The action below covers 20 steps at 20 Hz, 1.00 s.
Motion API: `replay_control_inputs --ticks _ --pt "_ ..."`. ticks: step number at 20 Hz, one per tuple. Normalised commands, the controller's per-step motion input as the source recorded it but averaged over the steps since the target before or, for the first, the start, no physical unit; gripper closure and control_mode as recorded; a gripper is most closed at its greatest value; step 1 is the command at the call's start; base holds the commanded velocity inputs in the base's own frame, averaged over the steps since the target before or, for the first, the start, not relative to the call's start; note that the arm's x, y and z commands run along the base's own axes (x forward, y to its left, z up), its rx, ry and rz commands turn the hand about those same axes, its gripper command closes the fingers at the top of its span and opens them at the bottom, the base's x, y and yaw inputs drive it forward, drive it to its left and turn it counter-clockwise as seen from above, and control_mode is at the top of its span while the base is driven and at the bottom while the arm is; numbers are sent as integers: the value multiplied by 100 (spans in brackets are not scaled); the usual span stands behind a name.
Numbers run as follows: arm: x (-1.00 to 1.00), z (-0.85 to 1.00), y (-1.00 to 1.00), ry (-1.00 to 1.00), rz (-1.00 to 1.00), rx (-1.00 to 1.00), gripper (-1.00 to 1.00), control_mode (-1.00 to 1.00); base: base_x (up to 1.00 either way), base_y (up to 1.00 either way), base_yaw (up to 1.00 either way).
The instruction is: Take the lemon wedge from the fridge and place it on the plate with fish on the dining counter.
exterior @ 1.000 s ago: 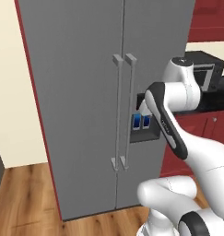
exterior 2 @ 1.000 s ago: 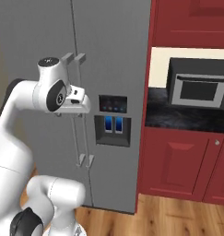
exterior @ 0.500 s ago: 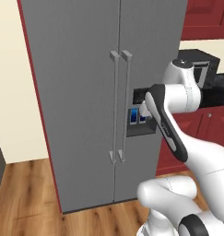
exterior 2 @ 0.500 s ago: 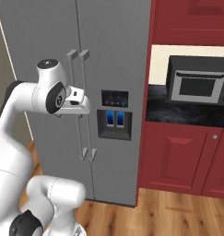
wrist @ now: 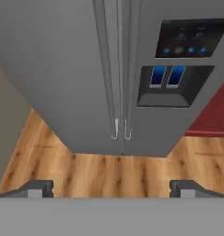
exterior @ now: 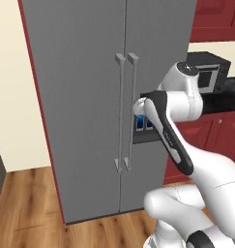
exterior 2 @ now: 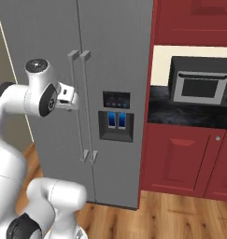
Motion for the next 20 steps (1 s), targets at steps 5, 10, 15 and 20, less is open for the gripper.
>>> replay_control_inputs --ticks 5,10,15,20 --pt "65 4 36 -17 -3 3 -100 -100 0 0 0" --pt "88 0 15 3 -3 0 -100 -100 0 0 0" --pt "84 -7 12 1 -2 0 -100 -100 0 0 0" --pt "67 -32 0 0 0 0 -100 -100 0 0 0"
